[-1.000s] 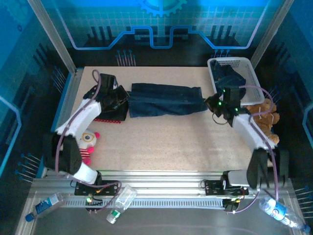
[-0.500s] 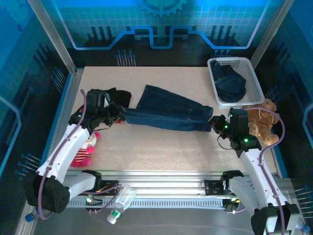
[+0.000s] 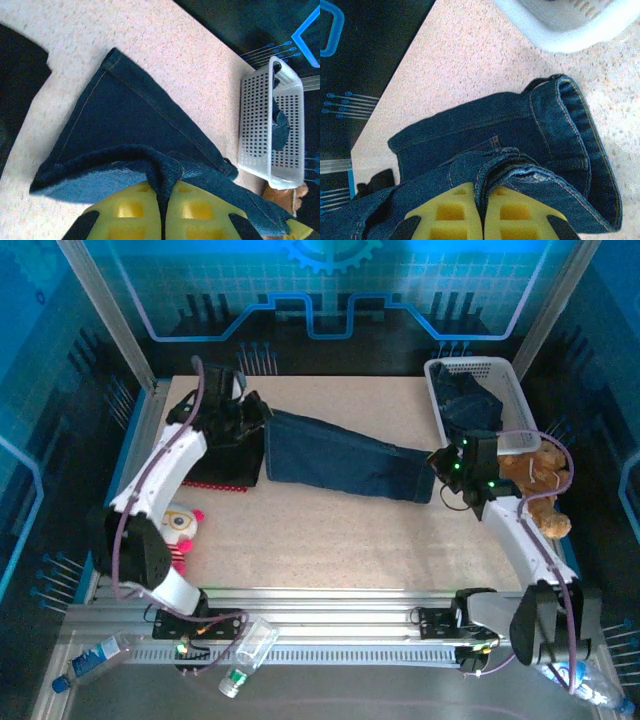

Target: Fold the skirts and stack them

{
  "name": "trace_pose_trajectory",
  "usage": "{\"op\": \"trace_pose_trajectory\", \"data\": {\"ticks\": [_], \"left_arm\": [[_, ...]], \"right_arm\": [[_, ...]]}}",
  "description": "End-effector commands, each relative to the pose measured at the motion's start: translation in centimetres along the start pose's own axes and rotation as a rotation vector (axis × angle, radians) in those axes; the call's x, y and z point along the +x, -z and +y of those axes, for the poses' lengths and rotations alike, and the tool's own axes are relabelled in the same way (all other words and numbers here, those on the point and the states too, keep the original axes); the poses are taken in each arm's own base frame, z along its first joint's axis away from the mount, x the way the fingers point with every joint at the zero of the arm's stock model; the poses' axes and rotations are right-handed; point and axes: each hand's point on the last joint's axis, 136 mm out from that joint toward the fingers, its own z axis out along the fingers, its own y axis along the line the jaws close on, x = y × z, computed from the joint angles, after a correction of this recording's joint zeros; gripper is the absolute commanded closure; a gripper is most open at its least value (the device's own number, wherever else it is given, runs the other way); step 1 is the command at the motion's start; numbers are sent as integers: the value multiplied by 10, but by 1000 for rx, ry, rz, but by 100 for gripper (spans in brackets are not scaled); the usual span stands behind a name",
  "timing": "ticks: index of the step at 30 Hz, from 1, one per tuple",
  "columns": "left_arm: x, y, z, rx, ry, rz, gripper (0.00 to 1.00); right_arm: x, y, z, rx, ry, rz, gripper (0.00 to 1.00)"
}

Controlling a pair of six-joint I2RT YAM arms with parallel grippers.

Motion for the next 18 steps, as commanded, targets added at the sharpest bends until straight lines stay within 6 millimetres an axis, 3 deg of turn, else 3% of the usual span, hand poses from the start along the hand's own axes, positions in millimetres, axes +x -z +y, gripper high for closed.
{"op": "trace_pose_trajectory", "data": {"ticks": [1,8,18], "left_arm": [[-31,-8,-11,-1,-95,-48,100],[-52,-48,-13,-33,-136,-11,100],[-63,-106,16,-139,-129,32,100]], "right_arm": [[-38,-7,-1,38,17,-123,100],[-55,-34,4,59,48,-76,100],[-61,-93,16,45,62,39,100]]}}
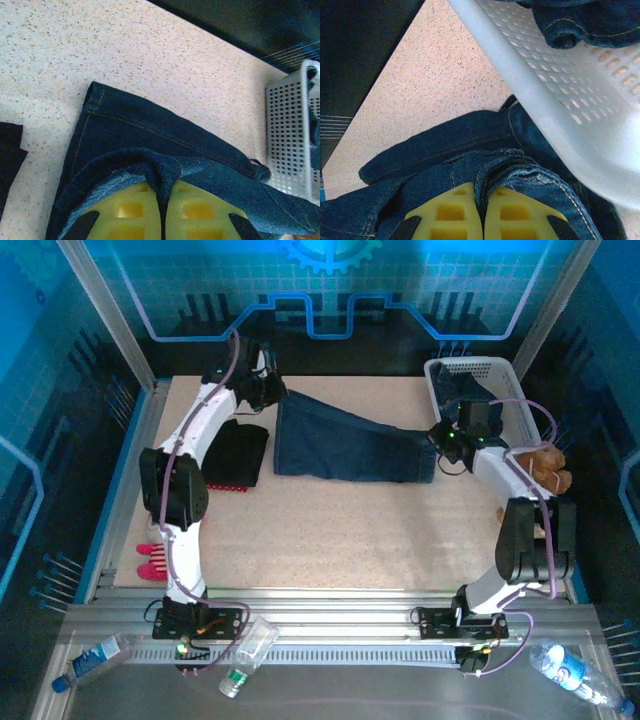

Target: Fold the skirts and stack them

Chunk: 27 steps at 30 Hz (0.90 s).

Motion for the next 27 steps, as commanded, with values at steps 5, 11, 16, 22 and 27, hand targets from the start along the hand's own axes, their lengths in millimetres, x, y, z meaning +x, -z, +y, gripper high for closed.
{"op": "trace_pose_trajectory", "data": {"ticks": [5,11,16,22,27], "left_arm": [[-22,-25,23,-81,-4,-29,100],[-27,-52,31,-89,6,-27,100],[-37,-79,39,-93,1,-52,92],[-42,-97,49,-102,40,-40,30],[-46,-70,28,-53,58,-44,1]], "right_arm": [[-23,-34,11,-24,18,13,100],[-29,-60,8,-1,6,22,100],[-39,-80,7,25,-3,14,99],[-41,-98,7,37,-19,37,63],[-46,-87,24,-4,5,26,29]]}}
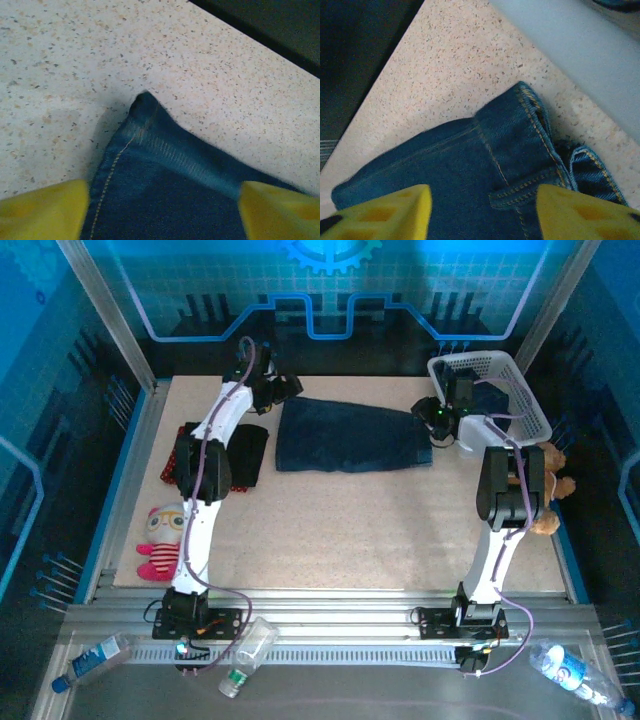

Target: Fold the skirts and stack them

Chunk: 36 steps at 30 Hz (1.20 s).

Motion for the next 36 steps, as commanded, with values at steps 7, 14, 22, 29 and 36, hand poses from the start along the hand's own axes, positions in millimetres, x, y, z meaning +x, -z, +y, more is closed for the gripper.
{"op": "trace_pose_trajectory", "data": {"ticks": [7,14,22,29,36], "left_arm": [[29,55,-66,224,32,82,1],[77,7,-81,281,85,231,1],[134,-36,-33,155,136,362,1],[193,-24,21,63,121,437,1],[201,44,12,126,106,398,1]], "right_arm": [[10,8,29,-74,56,40,0],[39,-20,18,-15,109,138,0],[76,-39,-25,113,107,281,0],[125,-12,-59,148,80,372,0],[148,46,-54,113,86,382,0]]}}
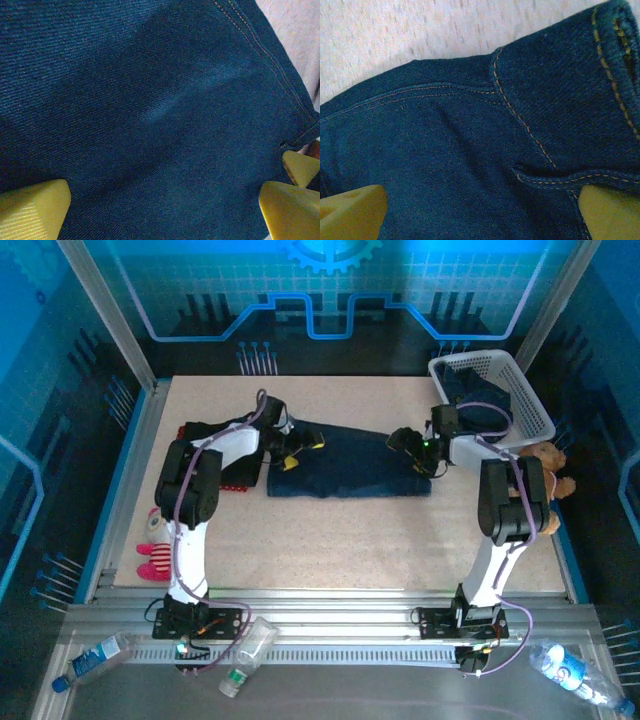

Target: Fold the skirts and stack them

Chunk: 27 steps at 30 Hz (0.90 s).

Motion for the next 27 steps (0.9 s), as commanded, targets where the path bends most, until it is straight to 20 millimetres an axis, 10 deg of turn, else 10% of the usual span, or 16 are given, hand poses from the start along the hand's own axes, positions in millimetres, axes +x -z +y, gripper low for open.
{"op": "trace_pose_trajectory", "data": {"ticks": [1,7,15,24,27], "left_arm": [[18,28,6,-60,8,7,1],[42,68,-35,12,34,-36,1],[81,50,-66,187,156,4,1],[86,28,81,-186,278,-60,1],[95,26,107,-248,281,-36,1]], "right_arm": [[35,23,-11,79,-17,69,0],[67,58,23,56,66,52,0],[112,43,67,-97,61,175,0],[111,14,-58,225,-11,152,0],[110,22,-59,235,-4,143,0]]}}
